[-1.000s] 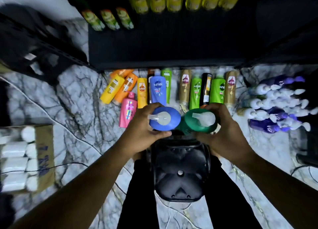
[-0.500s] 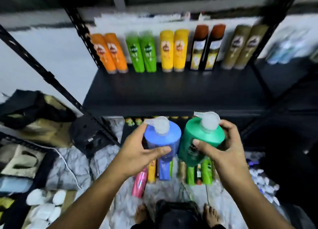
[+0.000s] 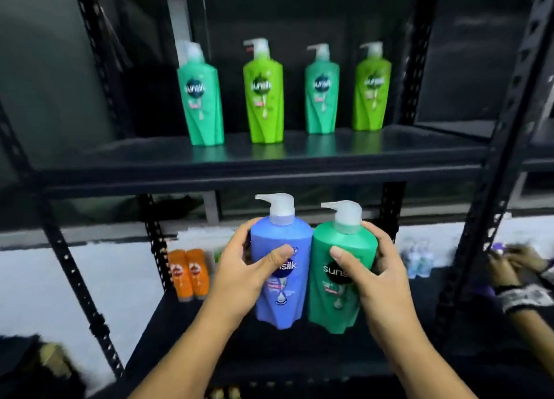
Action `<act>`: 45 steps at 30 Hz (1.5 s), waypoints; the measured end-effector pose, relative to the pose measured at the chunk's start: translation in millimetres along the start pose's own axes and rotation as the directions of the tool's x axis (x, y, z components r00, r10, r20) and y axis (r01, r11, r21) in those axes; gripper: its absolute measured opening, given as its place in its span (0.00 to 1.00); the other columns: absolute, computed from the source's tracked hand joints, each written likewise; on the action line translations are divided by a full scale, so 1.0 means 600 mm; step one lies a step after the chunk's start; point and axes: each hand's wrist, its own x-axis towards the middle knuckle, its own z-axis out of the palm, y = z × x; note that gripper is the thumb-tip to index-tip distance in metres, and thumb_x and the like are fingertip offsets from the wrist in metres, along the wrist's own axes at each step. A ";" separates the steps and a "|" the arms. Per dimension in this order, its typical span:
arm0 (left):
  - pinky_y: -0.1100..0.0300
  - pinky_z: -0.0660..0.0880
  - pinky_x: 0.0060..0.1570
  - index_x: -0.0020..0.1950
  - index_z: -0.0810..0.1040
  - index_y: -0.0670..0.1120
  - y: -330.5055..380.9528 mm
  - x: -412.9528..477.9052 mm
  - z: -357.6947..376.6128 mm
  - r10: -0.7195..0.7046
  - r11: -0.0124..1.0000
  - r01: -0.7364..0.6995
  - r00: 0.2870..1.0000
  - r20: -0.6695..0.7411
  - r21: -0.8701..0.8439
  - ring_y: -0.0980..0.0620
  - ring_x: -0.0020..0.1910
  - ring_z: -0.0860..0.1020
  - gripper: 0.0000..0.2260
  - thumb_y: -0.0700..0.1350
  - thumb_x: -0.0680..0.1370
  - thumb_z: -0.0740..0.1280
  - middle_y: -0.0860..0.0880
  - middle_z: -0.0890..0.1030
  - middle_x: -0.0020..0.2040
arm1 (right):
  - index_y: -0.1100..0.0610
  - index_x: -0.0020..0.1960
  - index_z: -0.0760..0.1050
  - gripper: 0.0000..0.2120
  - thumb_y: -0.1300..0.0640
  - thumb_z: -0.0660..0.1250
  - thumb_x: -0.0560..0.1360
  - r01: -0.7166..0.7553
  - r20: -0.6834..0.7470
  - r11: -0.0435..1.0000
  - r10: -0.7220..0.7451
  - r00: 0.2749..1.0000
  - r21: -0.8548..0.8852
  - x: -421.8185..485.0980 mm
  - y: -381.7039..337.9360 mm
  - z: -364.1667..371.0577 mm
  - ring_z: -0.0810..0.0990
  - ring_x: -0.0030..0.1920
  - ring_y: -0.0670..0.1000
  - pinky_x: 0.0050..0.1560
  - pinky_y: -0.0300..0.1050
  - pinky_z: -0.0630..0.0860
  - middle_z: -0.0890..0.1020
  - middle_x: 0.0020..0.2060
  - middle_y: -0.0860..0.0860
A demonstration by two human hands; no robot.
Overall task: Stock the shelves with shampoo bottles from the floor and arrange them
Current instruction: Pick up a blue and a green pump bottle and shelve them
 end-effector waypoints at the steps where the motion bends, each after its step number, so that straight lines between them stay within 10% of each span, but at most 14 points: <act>1: 0.59 0.80 0.48 0.62 0.79 0.52 0.019 0.017 0.008 0.029 0.999 -0.029 1.000 -0.006 -0.017 0.51 0.53 0.85 0.25 0.50 0.68 0.82 0.50 0.86 0.54 | 0.45 0.60 0.77 0.25 0.54 0.81 0.66 0.031 0.001 0.999 -0.031 1.000 0.006 0.018 -0.021 0.005 0.84 0.53 0.53 0.50 0.46 0.80 0.85 0.53 0.51; 24: 0.44 0.84 0.49 0.58 0.80 0.43 0.269 0.336 0.216 0.277 0.940 -0.289 0.957 -0.087 -0.180 0.43 0.48 0.86 0.19 0.50 0.73 0.79 0.44 0.87 0.50 | 0.50 0.58 0.78 0.23 0.45 0.79 0.67 0.313 -0.036 0.947 -0.316 0.948 -0.071 0.403 -0.291 -0.030 0.86 0.47 0.48 0.51 0.52 0.83 0.86 0.49 0.49; 45: 0.50 0.78 0.63 0.68 0.66 0.52 0.136 0.475 0.242 0.085 0.931 -0.130 0.986 0.142 0.342 0.56 0.59 0.82 0.39 0.51 0.64 0.84 0.54 0.81 0.61 | 0.52 0.68 0.70 0.47 0.44 0.86 0.54 0.021 0.388 0.925 0.139 0.911 -0.380 0.594 -0.121 -0.172 0.85 0.55 0.48 0.60 0.53 0.79 0.85 0.56 0.47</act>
